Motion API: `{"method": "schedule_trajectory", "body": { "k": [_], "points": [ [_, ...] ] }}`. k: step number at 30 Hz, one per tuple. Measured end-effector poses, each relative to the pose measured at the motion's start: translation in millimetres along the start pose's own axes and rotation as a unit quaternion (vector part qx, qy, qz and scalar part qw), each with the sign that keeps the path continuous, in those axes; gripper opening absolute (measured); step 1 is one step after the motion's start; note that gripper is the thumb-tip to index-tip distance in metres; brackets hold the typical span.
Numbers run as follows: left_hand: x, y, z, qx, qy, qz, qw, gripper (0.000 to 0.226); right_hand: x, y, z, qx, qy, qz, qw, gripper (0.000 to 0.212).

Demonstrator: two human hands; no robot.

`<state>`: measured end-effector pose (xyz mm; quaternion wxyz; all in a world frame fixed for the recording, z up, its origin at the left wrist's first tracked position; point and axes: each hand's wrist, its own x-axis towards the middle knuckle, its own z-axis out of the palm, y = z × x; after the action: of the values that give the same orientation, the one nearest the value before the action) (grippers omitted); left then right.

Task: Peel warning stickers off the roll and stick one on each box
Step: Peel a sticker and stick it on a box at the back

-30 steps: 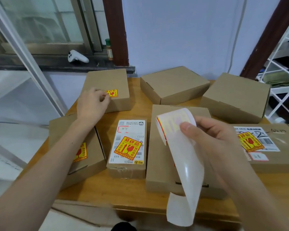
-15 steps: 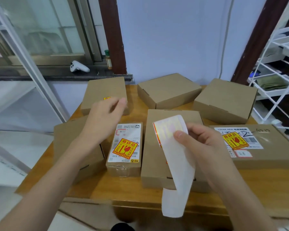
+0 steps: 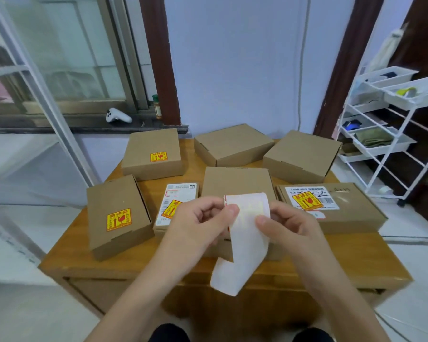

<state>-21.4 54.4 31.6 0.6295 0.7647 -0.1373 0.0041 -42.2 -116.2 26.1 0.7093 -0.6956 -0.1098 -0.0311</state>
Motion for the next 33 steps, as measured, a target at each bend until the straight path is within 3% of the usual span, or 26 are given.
{"method": "schedule_trajectory", "body": {
  "k": [5, 8, 10, 16, 33],
  "points": [
    [-17, 1, 15, 0.049, -0.057, 0.019, 0.997, 0.015, -18, -7, -12, -0.015, 0.053, -0.007, 0.998, 0.014],
    [-21, 2, 21, 0.111, 0.006, 0.037, 0.993, 0.029, -28, -7, -19, -0.036, 0.069, -0.001, 0.997, 0.017],
    [-22, 6, 23, 0.119, 0.037, 0.061, 0.990, 0.018, -33, -8, -24, -0.048, 0.074, -0.001, 0.996, 0.017],
    [-19, 12, 31, 0.158, -0.088, 0.093, 0.979, 0.029, -47, -11, -36, -0.061, 0.045, -0.004, 0.997, 0.019],
    [-37, 21, 57, 0.268, -0.114, 0.162, 0.943, 0.030, -62, -10, -56, -0.087, 0.045, 0.002, 0.995, 0.014]
  ]
}}
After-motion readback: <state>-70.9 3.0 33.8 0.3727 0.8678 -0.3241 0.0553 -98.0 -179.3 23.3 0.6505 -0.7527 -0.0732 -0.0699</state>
